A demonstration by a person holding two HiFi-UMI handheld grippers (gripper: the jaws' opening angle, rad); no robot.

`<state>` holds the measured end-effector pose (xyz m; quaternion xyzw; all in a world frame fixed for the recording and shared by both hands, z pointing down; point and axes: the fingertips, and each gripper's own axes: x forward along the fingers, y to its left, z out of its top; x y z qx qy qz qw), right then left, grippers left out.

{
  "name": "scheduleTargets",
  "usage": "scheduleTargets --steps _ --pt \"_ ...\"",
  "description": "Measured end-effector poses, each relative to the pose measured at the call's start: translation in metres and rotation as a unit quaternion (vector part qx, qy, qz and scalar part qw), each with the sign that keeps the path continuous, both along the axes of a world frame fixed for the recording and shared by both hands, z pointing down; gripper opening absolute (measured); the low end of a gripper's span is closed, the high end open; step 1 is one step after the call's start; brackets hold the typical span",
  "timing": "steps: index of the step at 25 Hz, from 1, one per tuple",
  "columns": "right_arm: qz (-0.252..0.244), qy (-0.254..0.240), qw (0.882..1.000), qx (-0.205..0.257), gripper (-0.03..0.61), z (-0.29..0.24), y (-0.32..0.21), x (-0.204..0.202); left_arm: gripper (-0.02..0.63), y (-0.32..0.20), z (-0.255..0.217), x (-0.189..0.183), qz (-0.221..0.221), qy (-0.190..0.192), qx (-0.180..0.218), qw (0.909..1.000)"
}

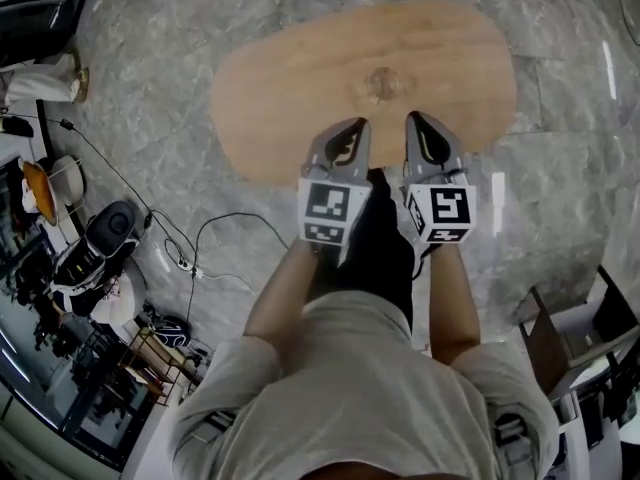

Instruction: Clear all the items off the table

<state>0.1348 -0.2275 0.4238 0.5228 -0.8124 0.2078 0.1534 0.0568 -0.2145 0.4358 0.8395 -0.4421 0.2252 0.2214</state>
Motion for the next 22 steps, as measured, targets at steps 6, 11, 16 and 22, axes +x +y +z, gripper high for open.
scheduleTargets --steps 6,11,16,22 --pt "-0.048 0.007 0.998 -0.033 0.006 0.062 -0.012 -0.007 0.021 0.0 0.062 0.012 0.011 0.001 -0.047 0.9988" --pt "-0.051 0.001 0.996 -0.073 0.006 0.108 -0.012 -0.011 0.021 0.002 0.102 0.005 0.007 0.006 -0.069 0.9976" --pt "-0.037 0.011 0.993 -0.116 0.006 0.146 -0.004 0.007 0.021 -0.003 0.135 0.01 -0.005 0.019 -0.082 0.9964" --pt "-0.033 0.054 0.987 -0.147 0.006 0.183 -0.012 0.007 0.021 -0.019 0.182 0.002 0.007 0.023 -0.108 0.9939"
